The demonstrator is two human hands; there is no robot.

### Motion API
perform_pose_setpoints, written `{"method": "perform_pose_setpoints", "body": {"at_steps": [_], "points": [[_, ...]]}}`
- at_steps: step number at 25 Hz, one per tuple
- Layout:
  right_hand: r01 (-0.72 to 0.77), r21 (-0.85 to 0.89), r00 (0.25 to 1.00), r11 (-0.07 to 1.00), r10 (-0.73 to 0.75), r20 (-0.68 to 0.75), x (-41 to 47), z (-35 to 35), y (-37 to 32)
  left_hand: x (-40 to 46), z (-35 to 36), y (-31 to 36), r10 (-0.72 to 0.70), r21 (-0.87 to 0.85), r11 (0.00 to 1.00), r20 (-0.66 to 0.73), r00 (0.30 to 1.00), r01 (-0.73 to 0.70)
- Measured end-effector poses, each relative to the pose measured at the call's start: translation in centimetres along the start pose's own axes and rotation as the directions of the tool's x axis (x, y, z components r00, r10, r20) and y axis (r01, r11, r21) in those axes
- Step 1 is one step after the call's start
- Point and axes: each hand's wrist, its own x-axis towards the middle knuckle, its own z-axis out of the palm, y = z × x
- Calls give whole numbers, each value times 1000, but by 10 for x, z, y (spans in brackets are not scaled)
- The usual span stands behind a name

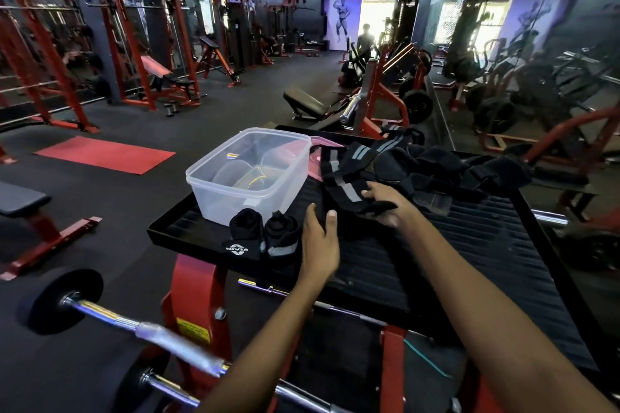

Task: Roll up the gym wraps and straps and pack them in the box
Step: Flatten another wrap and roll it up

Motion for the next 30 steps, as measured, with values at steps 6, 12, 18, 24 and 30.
{"method": "perform_pose_setpoints", "body": {"at_steps": [6, 12, 18, 24, 30], "points": [[-43, -305, 958, 951, 125, 257, -76, -75, 20, 20, 22, 13, -285, -411, 848, 179, 942, 335], [13, -896, 932, 445, 320, 172, -98, -106, 20, 13, 37, 2, 186, 509, 794, 318, 930, -333], [61, -987, 990, 148, -138, 40, -48, -71, -24, 20, 42, -14, 16, 643, 611, 574, 819, -462], [211, -977, 906, 19, -379, 188, 44, -22, -44, 21, 43, -17, 26, 647, 612, 558, 830, -454], [125, -966, 955, -225, -236, 179, 103, -18, -46, 21, 44, -15, 19, 637, 641, 546, 838, -430]]}}
